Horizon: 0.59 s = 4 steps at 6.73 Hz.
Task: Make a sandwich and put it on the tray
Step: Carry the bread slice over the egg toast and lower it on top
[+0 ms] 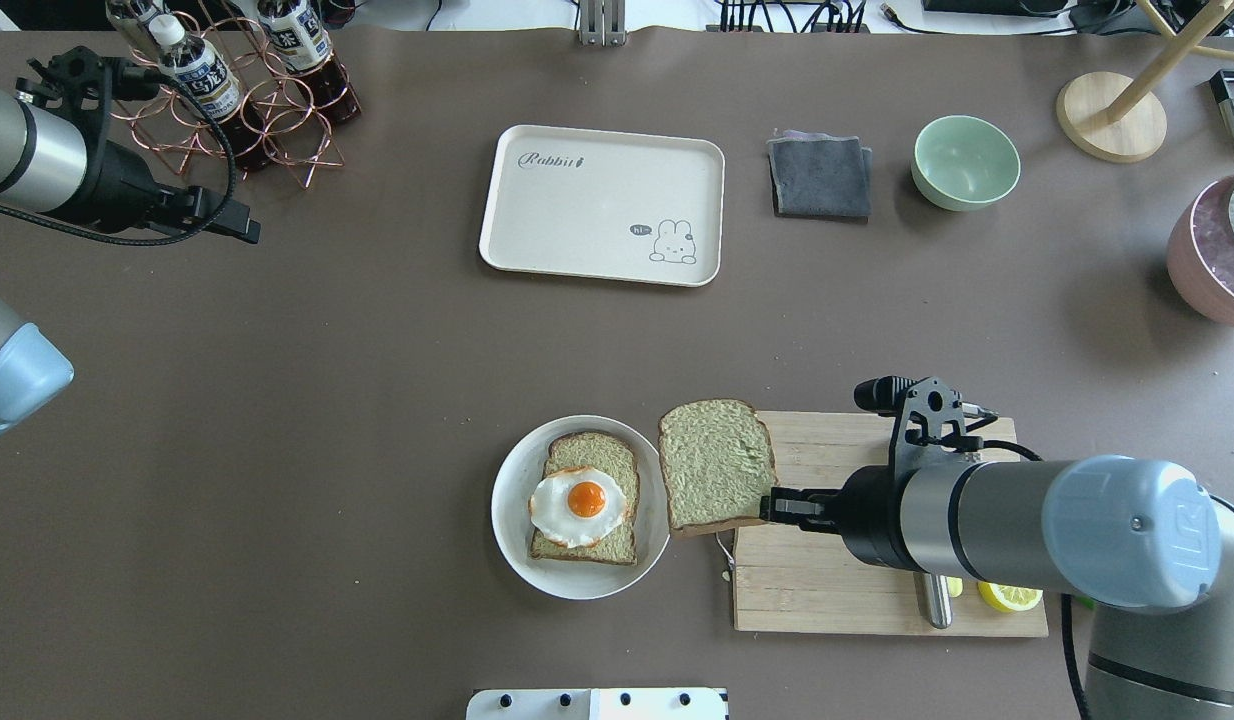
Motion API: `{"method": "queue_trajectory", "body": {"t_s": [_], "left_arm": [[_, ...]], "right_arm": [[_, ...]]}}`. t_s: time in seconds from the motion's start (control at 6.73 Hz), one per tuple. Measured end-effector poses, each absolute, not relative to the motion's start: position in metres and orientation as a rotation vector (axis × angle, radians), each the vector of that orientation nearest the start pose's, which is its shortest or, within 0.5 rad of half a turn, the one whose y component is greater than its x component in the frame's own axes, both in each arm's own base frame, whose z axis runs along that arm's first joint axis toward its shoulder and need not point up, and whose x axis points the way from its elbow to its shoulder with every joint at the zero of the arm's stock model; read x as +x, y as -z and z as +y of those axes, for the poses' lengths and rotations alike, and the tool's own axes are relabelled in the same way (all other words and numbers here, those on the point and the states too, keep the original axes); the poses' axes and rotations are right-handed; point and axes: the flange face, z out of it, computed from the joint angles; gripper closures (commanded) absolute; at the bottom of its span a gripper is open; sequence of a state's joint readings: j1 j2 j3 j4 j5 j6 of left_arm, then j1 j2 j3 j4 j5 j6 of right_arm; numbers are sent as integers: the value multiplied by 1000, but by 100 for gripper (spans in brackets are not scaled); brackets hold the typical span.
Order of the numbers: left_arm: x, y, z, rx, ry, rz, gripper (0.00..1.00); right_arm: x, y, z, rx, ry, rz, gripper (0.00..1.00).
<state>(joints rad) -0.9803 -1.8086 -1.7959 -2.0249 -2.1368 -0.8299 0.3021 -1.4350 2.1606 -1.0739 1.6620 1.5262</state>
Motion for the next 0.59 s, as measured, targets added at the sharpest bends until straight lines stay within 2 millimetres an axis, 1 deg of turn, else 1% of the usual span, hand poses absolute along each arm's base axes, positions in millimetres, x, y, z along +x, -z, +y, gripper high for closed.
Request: {"method": "queue_trajectory", "body": {"t_s": [0.15,0.3,0.45,0.59], "left_arm": [[256,-373,-525,330,-42,976,1],[257,-374,-525,328,-43,976,1],[258,-374,-524,327,-45,977,1],[258,-374,-524,326,-46,978,1]], "right_arm": [[-444,-244,-259,114,-203,-1214,100],[-469,-226,-247,92,-236,-1194,100],[-491,-217,-232,92,-247,-1175,100],[-511,-213,-223,100,-250,-1162,100]]}}
